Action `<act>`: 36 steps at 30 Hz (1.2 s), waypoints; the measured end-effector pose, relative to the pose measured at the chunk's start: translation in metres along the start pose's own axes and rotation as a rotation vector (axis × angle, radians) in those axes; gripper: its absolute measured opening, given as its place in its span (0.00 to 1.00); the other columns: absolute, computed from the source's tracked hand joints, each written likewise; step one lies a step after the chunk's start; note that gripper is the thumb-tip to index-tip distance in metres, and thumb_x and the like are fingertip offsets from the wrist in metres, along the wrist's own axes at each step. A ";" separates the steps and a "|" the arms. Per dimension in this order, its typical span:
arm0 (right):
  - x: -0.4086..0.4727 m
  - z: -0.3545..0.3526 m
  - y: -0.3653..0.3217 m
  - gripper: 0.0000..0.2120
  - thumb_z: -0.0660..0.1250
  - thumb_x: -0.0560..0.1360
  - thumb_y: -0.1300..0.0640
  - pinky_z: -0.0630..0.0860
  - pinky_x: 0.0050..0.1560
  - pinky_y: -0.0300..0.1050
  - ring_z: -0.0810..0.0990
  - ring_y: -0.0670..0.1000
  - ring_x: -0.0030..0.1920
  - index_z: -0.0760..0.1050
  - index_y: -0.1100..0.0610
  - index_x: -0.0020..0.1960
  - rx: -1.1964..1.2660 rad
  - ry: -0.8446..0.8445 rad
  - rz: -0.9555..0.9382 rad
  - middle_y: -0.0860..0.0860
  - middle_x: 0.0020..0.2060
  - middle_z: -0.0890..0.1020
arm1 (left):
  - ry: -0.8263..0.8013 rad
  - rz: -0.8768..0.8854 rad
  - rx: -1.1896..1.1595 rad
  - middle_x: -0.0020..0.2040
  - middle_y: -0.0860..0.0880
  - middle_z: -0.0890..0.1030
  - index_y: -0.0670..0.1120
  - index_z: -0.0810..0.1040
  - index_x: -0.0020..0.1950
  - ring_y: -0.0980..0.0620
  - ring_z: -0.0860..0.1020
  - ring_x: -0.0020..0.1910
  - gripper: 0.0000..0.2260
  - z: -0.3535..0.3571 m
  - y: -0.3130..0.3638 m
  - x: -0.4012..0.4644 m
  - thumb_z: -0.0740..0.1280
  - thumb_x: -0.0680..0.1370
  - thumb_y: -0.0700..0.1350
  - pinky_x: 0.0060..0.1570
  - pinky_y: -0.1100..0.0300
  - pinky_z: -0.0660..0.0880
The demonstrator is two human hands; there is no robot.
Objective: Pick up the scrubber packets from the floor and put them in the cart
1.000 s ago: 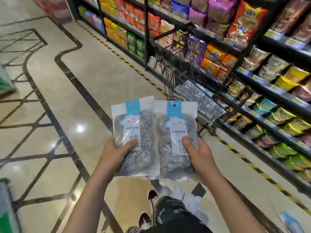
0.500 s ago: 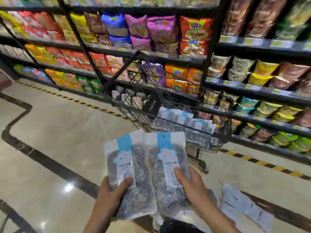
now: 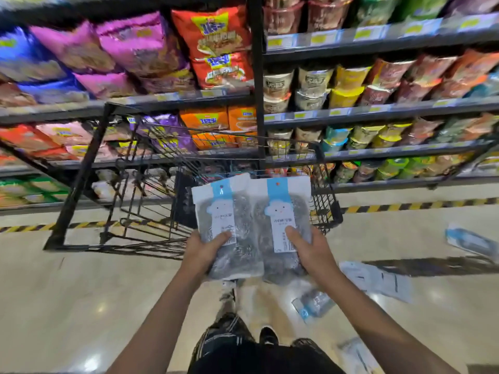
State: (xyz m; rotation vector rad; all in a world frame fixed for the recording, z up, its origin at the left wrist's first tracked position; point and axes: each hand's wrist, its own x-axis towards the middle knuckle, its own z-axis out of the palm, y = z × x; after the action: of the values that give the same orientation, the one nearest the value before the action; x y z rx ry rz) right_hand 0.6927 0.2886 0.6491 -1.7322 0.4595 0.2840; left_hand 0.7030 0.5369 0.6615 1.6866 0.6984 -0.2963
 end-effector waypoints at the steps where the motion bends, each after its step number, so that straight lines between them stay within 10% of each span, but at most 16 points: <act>1: 0.012 0.003 -0.002 0.32 0.70 0.69 0.29 0.80 0.60 0.52 0.83 0.48 0.56 0.77 0.47 0.66 -0.014 0.020 0.013 0.46 0.57 0.84 | -0.025 -0.016 0.006 0.49 0.45 0.87 0.42 0.80 0.60 0.49 0.86 0.43 0.18 0.007 0.000 0.021 0.79 0.73 0.44 0.37 0.59 0.81; 3: 0.036 0.009 -0.007 0.22 0.71 0.75 0.39 0.81 0.53 0.41 0.84 0.43 0.52 0.78 0.50 0.63 -0.042 0.044 0.044 0.44 0.54 0.85 | -0.056 -0.049 0.055 0.49 0.45 0.87 0.43 0.80 0.60 0.48 0.86 0.45 0.24 0.019 0.004 0.064 0.81 0.68 0.51 0.41 0.56 0.81; 6: 0.089 0.024 -0.009 0.23 0.71 0.73 0.37 0.83 0.54 0.54 0.86 0.46 0.49 0.80 0.52 0.59 -0.122 0.111 0.098 0.46 0.50 0.87 | -0.089 -0.078 0.139 0.45 0.45 0.86 0.44 0.78 0.56 0.42 0.85 0.45 0.32 0.035 0.004 0.135 0.80 0.61 0.62 0.47 0.45 0.83; 18: 0.293 0.079 0.081 0.24 0.71 0.72 0.33 0.84 0.46 0.52 0.86 0.50 0.42 0.75 0.50 0.56 -0.336 0.036 0.333 0.49 0.44 0.86 | -0.029 -0.242 0.221 0.50 0.44 0.86 0.46 0.75 0.59 0.38 0.85 0.50 0.39 0.100 -0.088 0.327 0.76 0.61 0.72 0.46 0.49 0.83; 25: 0.311 0.080 0.121 0.42 0.76 0.73 0.46 0.77 0.44 0.44 0.82 0.59 0.51 0.55 0.54 0.77 -0.494 0.105 0.434 0.52 0.50 0.80 | -0.165 -0.031 0.289 0.54 0.46 0.84 0.42 0.71 0.69 0.60 0.85 0.46 0.31 0.116 -0.125 0.333 0.81 0.70 0.39 0.44 0.68 0.81; 29: 0.314 0.078 0.119 0.40 0.73 0.74 0.59 0.82 0.50 0.53 0.82 0.57 0.47 0.53 0.40 0.76 -0.739 -0.033 0.353 0.55 0.50 0.80 | -0.254 0.135 0.579 0.75 0.41 0.60 0.50 0.62 0.79 0.45 0.69 0.72 0.39 0.104 -0.114 0.324 0.78 0.73 0.46 0.71 0.54 0.71; 36: 0.309 0.083 0.118 0.35 0.71 0.74 0.57 0.83 0.45 0.54 0.80 0.55 0.40 0.58 0.35 0.71 -0.752 -0.028 0.370 0.54 0.44 0.78 | -0.328 0.066 0.703 0.73 0.49 0.59 0.54 0.59 0.79 0.42 0.70 0.71 0.36 0.104 -0.092 0.322 0.74 0.76 0.49 0.73 0.47 0.71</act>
State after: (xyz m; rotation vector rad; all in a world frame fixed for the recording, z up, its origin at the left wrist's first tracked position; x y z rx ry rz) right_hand 0.9198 0.3051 0.3947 -2.3582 0.7118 0.8265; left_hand 0.9196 0.5381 0.3864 2.2407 0.2977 -0.8217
